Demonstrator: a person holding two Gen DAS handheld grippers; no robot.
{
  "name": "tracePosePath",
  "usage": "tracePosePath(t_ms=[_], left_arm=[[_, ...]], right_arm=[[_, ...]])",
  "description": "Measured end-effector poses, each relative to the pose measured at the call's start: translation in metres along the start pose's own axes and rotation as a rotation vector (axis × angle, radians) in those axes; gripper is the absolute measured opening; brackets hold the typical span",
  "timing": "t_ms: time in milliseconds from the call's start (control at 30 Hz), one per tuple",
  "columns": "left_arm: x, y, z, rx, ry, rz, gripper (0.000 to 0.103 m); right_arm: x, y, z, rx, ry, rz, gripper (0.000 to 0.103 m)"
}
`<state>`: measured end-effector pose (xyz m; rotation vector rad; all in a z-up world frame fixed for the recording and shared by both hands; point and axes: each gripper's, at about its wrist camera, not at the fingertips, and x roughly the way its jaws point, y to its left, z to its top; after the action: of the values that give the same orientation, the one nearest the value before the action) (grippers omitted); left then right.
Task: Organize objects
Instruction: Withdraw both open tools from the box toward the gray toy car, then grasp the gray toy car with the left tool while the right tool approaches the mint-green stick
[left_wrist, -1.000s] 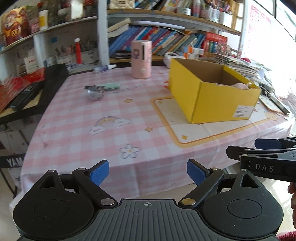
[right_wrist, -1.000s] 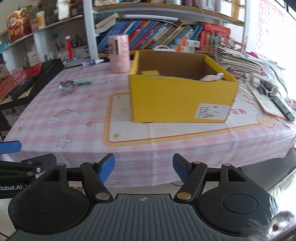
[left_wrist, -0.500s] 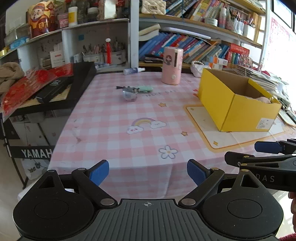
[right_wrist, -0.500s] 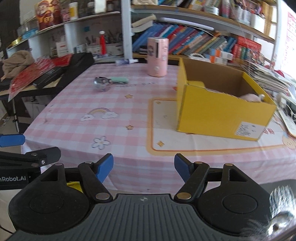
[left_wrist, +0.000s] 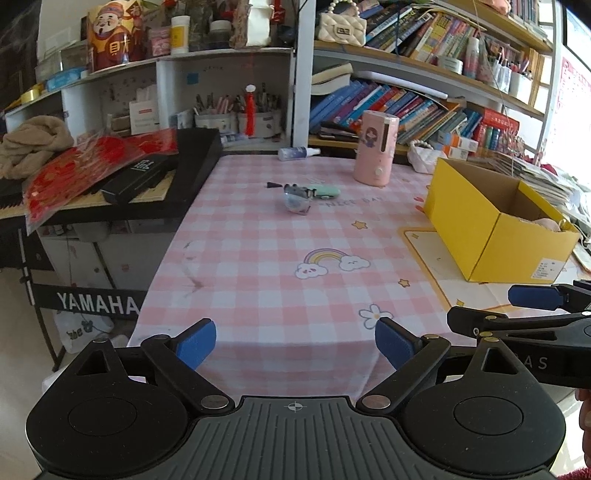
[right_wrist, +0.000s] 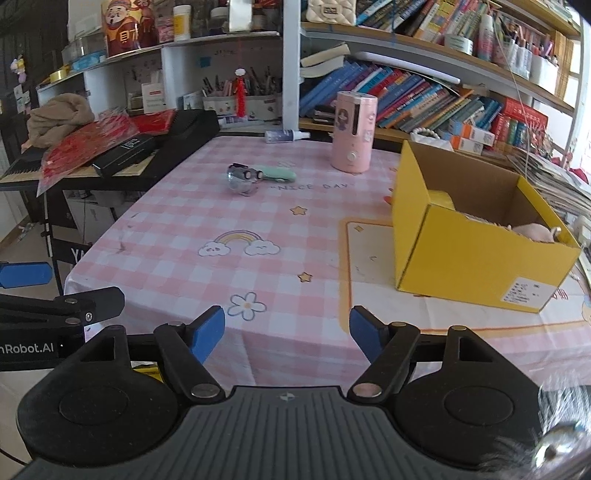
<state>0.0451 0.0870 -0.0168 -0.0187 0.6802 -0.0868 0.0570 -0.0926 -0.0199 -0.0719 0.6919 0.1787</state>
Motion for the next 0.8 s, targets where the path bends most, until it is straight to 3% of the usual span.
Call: tracePosePath(t_ms=[367,800], left_arm=[[0.019,0.01,0.01,-0.02,0.009,0.034,0.097],[0.083,0.006,0.052,-0.039,0.05,0.075,0.097]], right_arm=[[0.026,0.007,0.015,-0.025,0.011,0.036,0.074],[0.095,-0.011,0.062,-0.032,0.048,0.083,0.074]])
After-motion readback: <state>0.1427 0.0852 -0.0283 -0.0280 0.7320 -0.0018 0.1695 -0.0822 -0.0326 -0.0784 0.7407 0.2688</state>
